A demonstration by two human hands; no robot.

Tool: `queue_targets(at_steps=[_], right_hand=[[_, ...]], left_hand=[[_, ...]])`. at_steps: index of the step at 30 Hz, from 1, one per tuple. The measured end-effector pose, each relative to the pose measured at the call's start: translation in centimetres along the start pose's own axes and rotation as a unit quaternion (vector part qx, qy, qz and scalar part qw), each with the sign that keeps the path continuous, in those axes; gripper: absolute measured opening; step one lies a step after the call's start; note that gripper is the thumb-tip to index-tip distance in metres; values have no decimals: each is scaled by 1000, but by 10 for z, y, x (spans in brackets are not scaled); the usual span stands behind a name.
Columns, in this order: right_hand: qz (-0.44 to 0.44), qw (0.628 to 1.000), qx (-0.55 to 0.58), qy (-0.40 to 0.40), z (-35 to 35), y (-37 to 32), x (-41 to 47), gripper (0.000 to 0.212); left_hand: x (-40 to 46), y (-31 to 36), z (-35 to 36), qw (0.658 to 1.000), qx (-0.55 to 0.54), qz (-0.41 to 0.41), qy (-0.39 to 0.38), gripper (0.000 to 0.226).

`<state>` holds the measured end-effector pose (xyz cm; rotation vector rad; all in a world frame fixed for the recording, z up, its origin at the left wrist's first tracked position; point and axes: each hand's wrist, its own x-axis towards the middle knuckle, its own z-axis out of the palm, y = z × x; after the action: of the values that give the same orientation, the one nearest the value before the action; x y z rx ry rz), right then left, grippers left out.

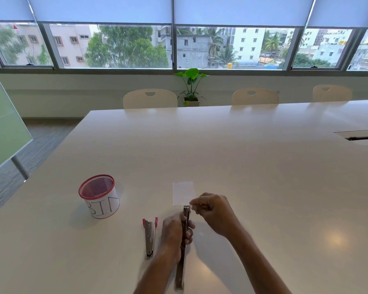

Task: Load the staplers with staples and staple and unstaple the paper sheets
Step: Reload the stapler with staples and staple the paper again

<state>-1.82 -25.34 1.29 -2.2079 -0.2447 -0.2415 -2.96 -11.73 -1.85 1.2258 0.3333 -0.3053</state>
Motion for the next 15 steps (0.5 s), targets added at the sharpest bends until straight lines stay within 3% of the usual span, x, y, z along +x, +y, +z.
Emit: queue_targets(at_steps=[15], right_hand=[[3,996,-70,-60,9,-12,-5,22]], left_hand=[[-2,0,-6,994,30,13,-108,21]])
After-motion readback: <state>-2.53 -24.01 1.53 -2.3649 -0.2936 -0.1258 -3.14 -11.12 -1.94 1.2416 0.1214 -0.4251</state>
